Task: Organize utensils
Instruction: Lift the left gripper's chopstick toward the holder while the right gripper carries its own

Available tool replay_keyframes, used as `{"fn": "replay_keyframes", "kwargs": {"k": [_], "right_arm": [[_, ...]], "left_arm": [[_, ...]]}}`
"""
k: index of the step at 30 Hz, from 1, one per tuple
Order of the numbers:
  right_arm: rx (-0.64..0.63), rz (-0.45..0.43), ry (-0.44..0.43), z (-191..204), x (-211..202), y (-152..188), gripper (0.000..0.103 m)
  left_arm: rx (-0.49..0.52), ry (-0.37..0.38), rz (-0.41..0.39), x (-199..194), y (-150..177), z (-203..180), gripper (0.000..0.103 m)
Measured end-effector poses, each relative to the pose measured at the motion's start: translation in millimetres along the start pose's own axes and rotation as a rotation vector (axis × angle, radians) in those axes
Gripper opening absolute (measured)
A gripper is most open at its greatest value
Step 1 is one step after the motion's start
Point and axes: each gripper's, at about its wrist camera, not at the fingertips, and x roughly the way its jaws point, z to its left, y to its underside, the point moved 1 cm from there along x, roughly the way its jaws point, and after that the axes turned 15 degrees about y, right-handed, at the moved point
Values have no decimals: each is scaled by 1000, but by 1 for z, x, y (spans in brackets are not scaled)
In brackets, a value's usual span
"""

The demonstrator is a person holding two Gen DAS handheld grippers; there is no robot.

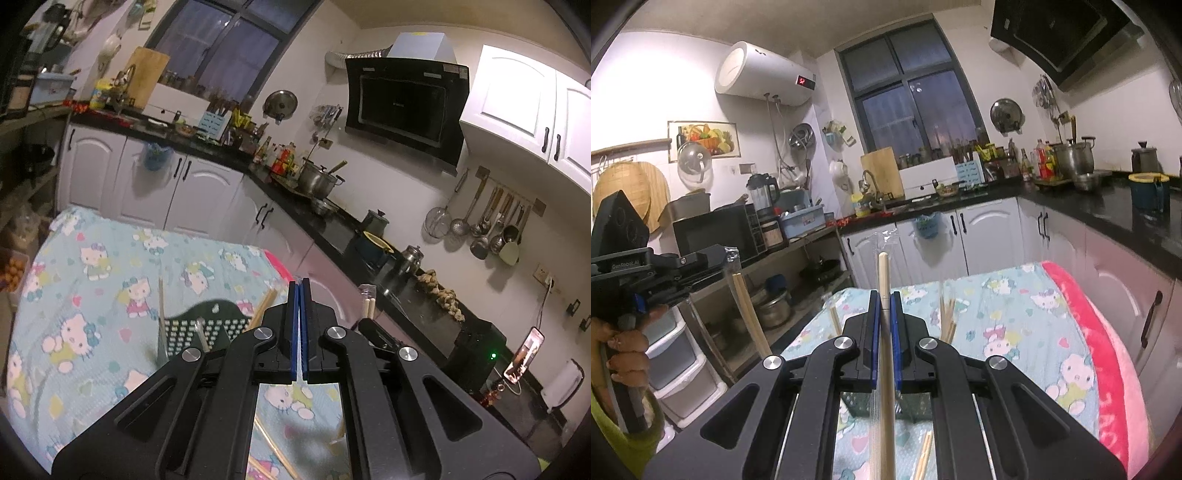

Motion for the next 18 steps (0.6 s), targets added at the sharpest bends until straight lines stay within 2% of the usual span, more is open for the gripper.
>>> {"fn": "replay_keyframes", "kwargs": {"k": [12,18], "right_arm": [[-15,-142,-38,17,34,-44,6],[-33,-232,-4,25,49,-58,6]], "left_arm": [[49,-45,-36,7,-43,7,0],[59,-75,-49,9,-59,14,0]]}}
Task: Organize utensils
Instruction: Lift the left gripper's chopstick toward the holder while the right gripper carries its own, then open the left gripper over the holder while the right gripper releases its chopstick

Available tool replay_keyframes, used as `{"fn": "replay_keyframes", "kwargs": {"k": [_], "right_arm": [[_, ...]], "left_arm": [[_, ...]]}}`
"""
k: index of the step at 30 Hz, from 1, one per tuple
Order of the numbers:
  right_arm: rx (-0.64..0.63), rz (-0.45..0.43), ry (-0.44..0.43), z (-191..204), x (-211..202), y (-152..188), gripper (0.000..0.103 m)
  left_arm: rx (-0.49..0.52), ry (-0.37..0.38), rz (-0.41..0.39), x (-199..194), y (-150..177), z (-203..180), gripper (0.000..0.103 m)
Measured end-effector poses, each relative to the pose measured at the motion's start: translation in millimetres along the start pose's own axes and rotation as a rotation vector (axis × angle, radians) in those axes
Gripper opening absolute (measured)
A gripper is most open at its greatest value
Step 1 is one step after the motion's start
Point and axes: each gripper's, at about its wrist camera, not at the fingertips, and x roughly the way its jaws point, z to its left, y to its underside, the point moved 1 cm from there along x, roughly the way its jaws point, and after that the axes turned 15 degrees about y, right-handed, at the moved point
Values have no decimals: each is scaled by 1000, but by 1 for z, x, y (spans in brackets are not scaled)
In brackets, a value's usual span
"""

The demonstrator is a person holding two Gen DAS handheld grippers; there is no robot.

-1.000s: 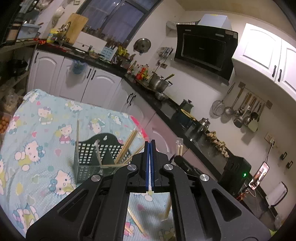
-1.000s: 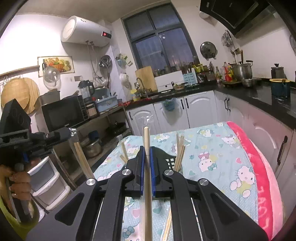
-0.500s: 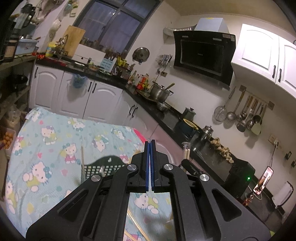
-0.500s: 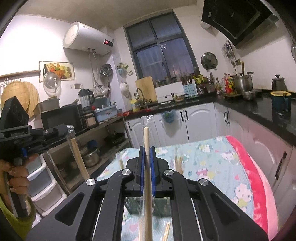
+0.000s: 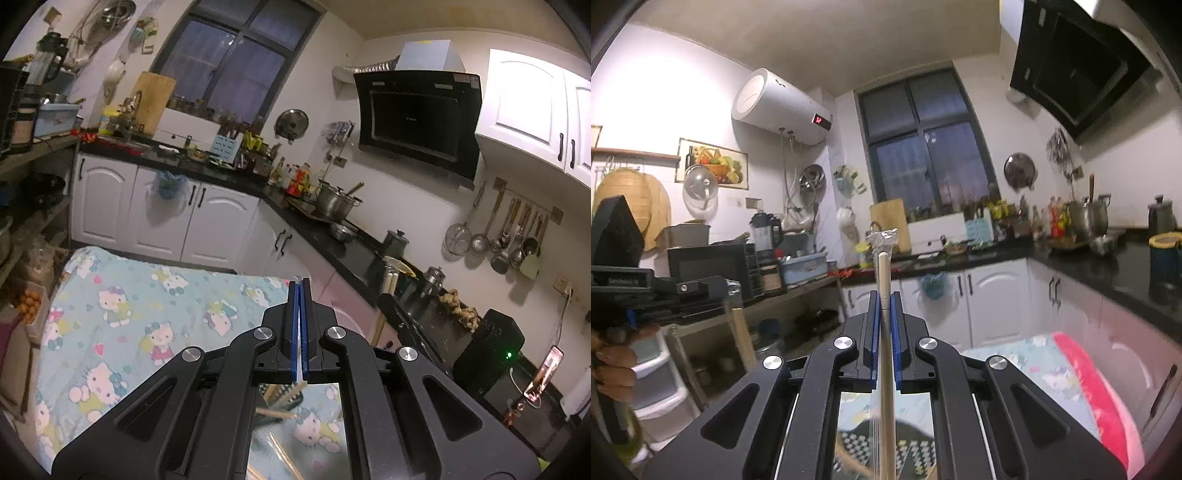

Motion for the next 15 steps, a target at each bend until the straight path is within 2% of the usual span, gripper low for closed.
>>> {"fn": "replay_keyframes", "kwargs": {"k": [5,15], "right_arm": [[-49,-70,28,6,14,-4,6],[-32,-106,68,0,38,1,6]], "left_arm": [[15,-24,-27,0,-11,6,0],[-13,-46,-41,15,-17,26,0]]}}
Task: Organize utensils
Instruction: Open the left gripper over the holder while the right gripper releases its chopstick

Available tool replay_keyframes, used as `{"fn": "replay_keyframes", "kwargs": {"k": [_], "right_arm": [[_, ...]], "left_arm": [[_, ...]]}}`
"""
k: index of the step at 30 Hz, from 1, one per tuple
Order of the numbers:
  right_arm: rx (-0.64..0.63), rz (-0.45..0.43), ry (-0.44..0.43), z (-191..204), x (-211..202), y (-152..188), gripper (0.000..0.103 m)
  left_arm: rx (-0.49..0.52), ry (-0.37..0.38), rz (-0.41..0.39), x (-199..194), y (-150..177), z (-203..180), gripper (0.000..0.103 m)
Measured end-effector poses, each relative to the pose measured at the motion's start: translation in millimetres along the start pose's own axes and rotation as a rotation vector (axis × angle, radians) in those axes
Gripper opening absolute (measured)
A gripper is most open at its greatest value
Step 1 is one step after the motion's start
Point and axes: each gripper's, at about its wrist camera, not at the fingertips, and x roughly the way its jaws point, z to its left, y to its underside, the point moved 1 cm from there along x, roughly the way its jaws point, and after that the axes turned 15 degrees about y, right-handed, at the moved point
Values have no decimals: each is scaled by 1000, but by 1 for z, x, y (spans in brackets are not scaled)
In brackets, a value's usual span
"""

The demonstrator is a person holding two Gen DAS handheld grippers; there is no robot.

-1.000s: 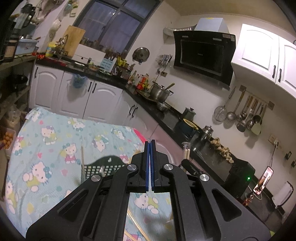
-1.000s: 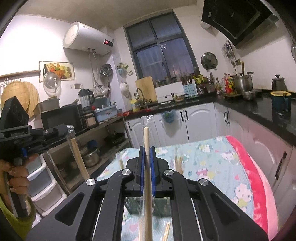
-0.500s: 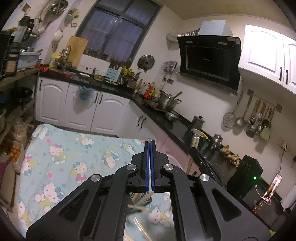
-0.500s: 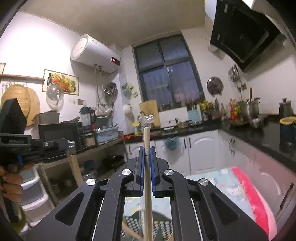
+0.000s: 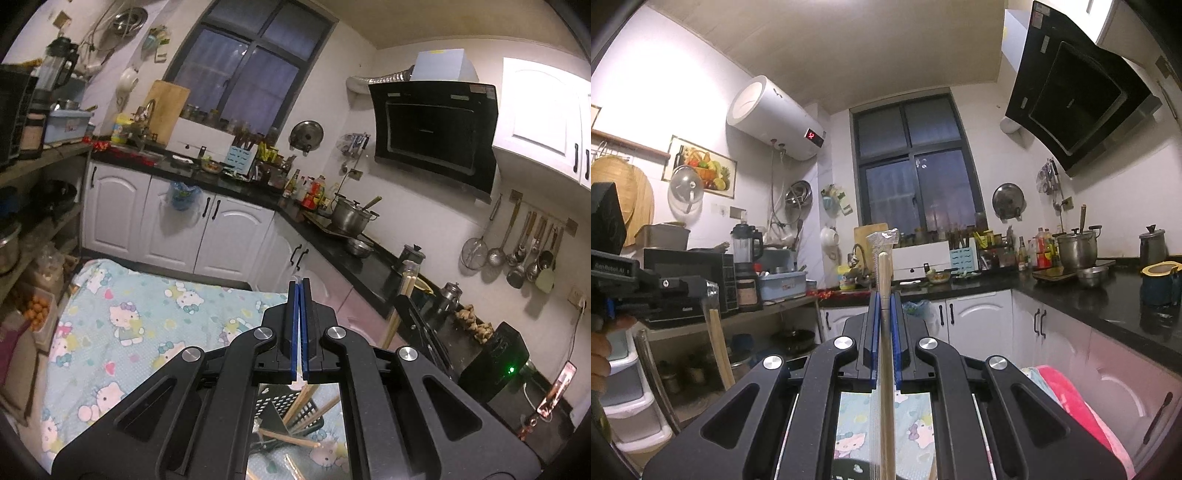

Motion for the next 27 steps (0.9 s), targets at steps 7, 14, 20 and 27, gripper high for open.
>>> {"fn": "replay_keyframes", "kwargs": {"k": [7,14,20,27], "right_arm": [[6,14,17,2,16,15,6],[-7,56,5,9,28,40,6],[-19,73,23,15,34,59,6],[-2,59,40,20,40,78,6]], "left_arm": [[-21,11,9,15,6,11,0],[-63,23,27,33,20,24,0],[-66,15,60,47,38,30,0],[-101,2,85,55,59,45,0]]}}
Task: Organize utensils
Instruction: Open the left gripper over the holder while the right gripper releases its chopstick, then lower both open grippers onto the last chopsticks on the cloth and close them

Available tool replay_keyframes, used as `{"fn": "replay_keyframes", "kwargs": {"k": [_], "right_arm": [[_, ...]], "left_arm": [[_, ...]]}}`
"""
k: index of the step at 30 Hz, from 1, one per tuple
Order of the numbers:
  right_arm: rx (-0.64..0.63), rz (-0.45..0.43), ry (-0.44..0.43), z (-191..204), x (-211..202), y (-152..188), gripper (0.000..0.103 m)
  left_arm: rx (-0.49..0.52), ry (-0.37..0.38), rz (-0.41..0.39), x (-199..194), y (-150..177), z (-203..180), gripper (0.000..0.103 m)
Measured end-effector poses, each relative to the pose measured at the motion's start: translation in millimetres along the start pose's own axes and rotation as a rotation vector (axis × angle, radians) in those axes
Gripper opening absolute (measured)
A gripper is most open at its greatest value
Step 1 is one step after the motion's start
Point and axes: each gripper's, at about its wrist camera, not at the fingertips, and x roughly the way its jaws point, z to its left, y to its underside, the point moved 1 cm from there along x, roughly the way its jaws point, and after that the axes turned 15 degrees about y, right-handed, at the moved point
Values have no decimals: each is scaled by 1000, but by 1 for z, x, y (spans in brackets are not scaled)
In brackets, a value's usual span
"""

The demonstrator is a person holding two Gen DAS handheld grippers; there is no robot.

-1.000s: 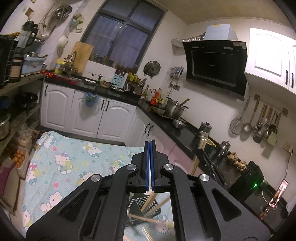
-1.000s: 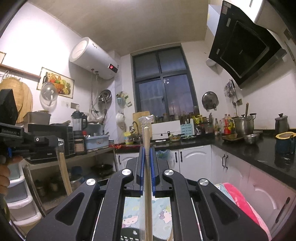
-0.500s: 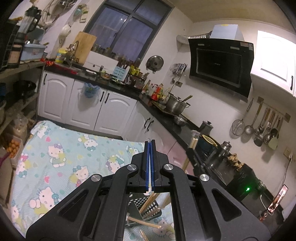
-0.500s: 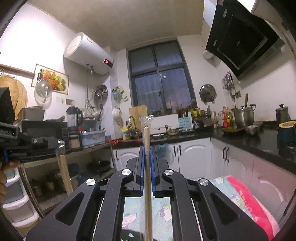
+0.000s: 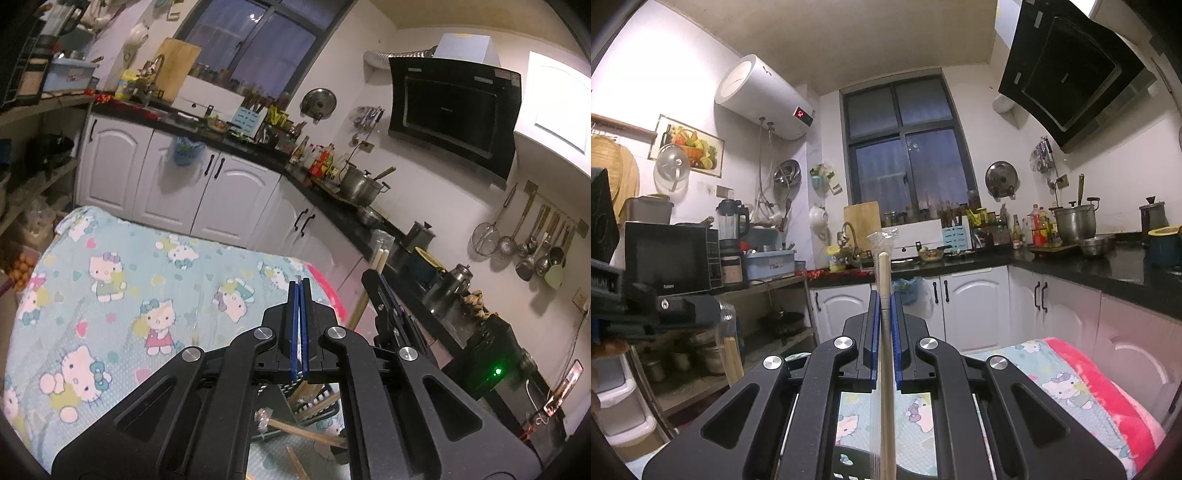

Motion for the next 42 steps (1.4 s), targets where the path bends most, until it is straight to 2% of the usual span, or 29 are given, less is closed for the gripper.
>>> {"fn": "replay_keyframes", "kwargs": {"k": [1,4,8,10,12,14,18,19,23,31,35,42], "right_arm": [[0,7,4,1,2,3,8],[11,23,6,-2,3,10,28],[26,43,10,-11,-3,13,32],[42,54,6,-17,-8,12,37],[53,66,10,-23,-13,10,40],[60,89,9,-28,-17,8,47],[89,155,18,-38,-27,6,50],[93,169,20,-41,-31,7,51],[100,224,24,-48,-46,7,56],[75,314,8,-53,-77,10,64],[39,342,-35,-48,-94,13,68],[-28,419,-96,-33,-117,23,69]], "left_arm": [[-3,-2,1,1,2,2,0],[-4,-7,14,3,10,6,0],[-5,-23,29,3,20,10,0],[-15,-28,28,-1,23,12,10],[-10,-37,21,-5,25,10,32],[6,-49,13,-12,27,7,36],[30,-100,0,-26,31,2,63],[35,-106,-2,-29,33,1,65],[38,-128,-11,-44,41,-3,91],[43,-183,9,-61,66,-9,92],[45,-199,24,-66,81,-13,92],[42,-216,67,-68,105,-15,92]]}}
